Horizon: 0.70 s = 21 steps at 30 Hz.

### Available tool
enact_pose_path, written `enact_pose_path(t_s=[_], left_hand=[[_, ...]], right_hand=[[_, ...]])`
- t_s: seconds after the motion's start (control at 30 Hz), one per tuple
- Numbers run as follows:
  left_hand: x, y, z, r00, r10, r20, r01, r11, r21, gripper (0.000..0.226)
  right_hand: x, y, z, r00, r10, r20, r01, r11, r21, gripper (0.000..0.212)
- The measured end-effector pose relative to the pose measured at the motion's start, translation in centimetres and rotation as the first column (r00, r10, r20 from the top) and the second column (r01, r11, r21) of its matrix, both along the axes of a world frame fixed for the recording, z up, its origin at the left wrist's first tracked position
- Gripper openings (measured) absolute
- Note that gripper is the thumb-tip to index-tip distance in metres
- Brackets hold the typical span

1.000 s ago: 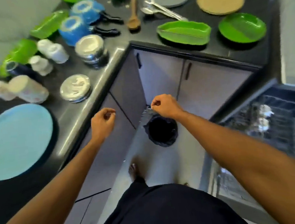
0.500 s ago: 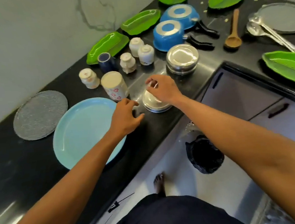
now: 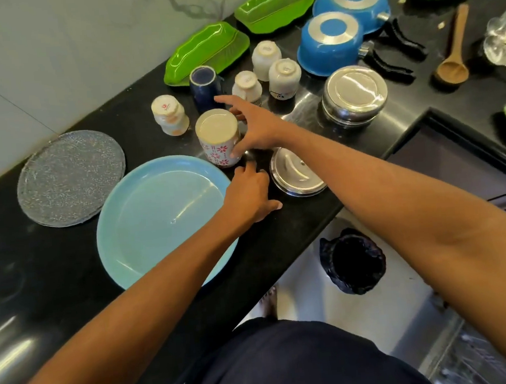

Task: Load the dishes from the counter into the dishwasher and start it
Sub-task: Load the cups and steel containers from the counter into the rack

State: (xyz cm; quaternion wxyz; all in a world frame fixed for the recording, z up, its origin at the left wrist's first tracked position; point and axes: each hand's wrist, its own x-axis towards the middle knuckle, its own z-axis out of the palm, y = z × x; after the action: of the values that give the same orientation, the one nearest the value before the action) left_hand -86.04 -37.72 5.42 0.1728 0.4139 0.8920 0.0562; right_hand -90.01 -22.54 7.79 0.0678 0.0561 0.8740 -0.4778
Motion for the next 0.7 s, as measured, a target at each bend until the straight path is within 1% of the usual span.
enact_pose_path(t_s=[0.1, 0.2, 0.33, 0.47, 0.57, 0.7], left_hand=[[-0.1, 0.0, 0.0, 1.0, -0.005, 0.009, 0.005, 1.0, -0.004, 0.063], [-0.1, 0.0, 0.3, 1.0, -0.005, -0.001, 0.005, 1.0, 0.0, 0.064], [-0.2, 0.1, 0.3, 1.0, 0.0, 0.015, 0.0, 1.0, 0.005, 0.064], [-0.3, 0.3, 0.6, 1.0, -0.001, 0.008, 0.001, 1.0, 0.003, 0.067], [-0.3, 0.5, 0.7, 1.0, 0.003, 0.01, -0.002, 0.999, -0.044, 0.072], [-0.3, 0.8, 1.1, 1.0, 0.008, 0.003, -0.008, 0.997, -0.079, 0.069]], right_hand=[[-0.6, -0.9, -0.5, 0.999, 0.021, -0.027, -0.02, 0.999, 0.025, 0.109], [-0.7, -1.6, -1.1, 0.998, -0.017, -0.057, 0.021, 0.998, 0.063, 0.098], [0.0, -2.2, -1.0, 0.989, -0.109, -0.104, 0.118, 0.99, 0.082, 0.094], [1.3, -2.3, -0.3, 0.958, -0.229, -0.172, 0.24, 0.969, 0.051, 0.093], [2.8, -1.6, 1.0, 0.927, -0.3, -0.227, 0.317, 0.947, 0.045, 0.093], [5.9, 0.4, 2.5, 0.875, -0.378, -0.302, 0.404, 0.914, 0.027, 0.096]])
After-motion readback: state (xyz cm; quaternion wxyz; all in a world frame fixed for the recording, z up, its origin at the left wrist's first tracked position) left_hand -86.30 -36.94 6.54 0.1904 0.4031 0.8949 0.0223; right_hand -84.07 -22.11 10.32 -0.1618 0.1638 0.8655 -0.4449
